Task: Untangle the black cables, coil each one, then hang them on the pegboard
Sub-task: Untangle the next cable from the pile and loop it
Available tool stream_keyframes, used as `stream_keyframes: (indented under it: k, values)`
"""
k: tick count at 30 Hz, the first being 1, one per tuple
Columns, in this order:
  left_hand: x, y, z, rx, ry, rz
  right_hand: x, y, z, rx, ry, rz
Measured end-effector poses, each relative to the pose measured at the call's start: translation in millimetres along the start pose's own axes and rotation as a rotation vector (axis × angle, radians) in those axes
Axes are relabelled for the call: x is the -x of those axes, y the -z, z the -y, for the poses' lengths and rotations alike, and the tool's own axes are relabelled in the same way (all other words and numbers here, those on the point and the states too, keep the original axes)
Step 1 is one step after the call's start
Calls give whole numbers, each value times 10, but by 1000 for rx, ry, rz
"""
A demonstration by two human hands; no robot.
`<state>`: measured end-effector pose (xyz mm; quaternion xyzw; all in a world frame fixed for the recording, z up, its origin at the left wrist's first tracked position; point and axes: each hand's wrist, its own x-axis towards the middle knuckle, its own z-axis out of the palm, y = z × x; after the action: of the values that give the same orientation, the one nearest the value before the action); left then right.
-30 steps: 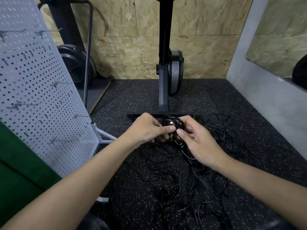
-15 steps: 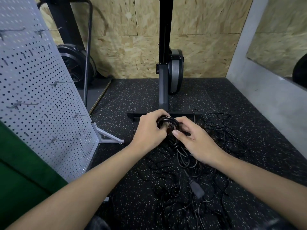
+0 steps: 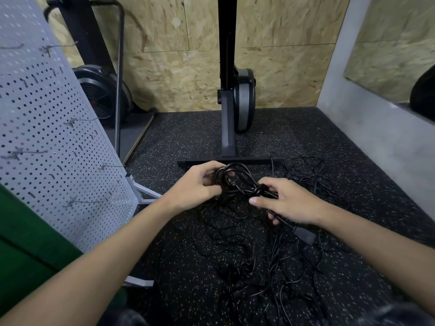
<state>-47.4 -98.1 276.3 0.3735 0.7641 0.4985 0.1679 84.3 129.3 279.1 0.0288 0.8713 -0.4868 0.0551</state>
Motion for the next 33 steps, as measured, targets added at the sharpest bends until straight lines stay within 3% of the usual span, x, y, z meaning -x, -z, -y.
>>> stream_keyframes:
  k: [10,28,33]
  values:
    - [52,24,36,-170,-118,-33,0,47,-97,-177,76,85]
    - [53,325,264,-420,2,-62,-33,73,-84,-52,-81,250]
    - [94,451,335,-415,30,-92,-40,39,-64,29,-15,236]
